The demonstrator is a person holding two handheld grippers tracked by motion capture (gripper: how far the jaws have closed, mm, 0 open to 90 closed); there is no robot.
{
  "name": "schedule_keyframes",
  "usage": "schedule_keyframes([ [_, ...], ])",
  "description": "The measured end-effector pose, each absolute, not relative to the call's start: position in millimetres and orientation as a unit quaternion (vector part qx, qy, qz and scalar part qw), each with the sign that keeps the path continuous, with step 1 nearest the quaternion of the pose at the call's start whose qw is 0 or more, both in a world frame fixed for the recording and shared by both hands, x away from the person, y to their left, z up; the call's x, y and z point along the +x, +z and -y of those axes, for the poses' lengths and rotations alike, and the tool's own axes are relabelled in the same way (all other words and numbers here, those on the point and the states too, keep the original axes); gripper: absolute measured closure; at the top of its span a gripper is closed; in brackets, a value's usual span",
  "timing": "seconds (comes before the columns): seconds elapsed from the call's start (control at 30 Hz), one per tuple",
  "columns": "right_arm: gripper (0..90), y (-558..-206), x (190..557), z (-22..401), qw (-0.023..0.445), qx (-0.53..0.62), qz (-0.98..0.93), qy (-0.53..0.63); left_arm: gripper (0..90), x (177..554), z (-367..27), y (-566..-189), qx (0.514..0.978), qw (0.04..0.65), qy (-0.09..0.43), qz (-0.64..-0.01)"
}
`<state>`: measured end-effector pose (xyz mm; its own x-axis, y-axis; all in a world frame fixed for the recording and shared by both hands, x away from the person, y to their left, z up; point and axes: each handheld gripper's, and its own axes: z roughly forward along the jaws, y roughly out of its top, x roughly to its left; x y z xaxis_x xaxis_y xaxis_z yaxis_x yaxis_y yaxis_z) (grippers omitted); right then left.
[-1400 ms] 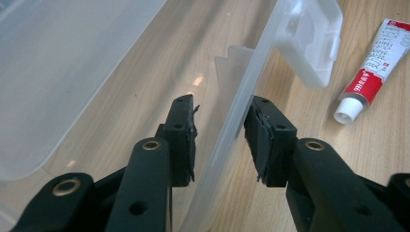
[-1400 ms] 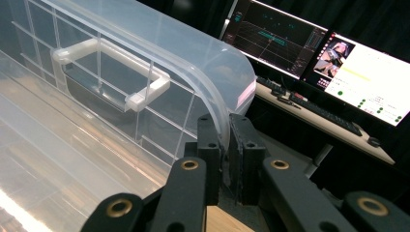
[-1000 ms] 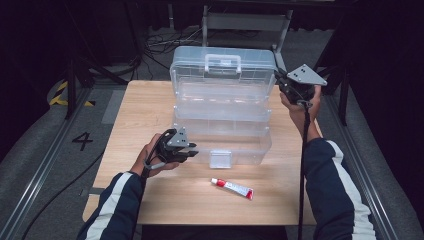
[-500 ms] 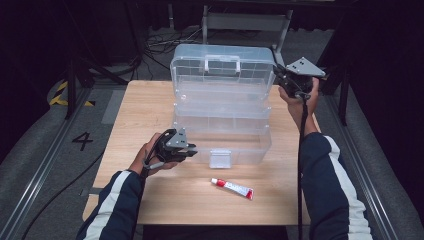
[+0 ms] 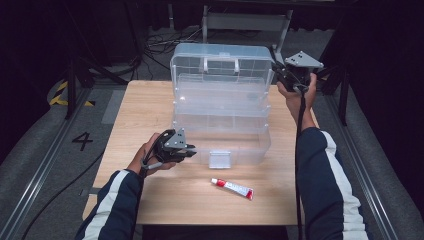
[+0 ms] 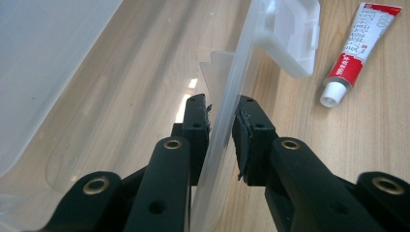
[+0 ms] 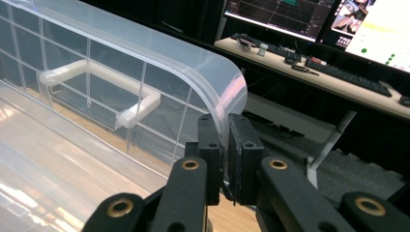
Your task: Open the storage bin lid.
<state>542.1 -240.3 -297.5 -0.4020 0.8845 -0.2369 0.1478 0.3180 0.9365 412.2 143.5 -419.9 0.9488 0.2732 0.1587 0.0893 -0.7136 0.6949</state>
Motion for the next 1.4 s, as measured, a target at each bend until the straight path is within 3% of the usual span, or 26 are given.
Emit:
schedule_keyframes([
  [0.27,85.2,-290.3,556.0,239.3,0.368,0.38,-0.722,0.445,77.5,407.3,-149.8,-419.5,0.919,0.366,0.113,-0.096],
  [0.9,84.8,-286.6,574.9,233.6,0.354,0.386,-0.744,0.415,79.0,400.0,-148.9,-419.8,0.921,0.365,0.106,-0.085],
  [1.4,84.4,-302.6,618.6,228.3,0.34,0.408,-0.755,0.385,78.4,396.9,-147.0,-420.7,0.92,0.368,0.104,-0.092],
])
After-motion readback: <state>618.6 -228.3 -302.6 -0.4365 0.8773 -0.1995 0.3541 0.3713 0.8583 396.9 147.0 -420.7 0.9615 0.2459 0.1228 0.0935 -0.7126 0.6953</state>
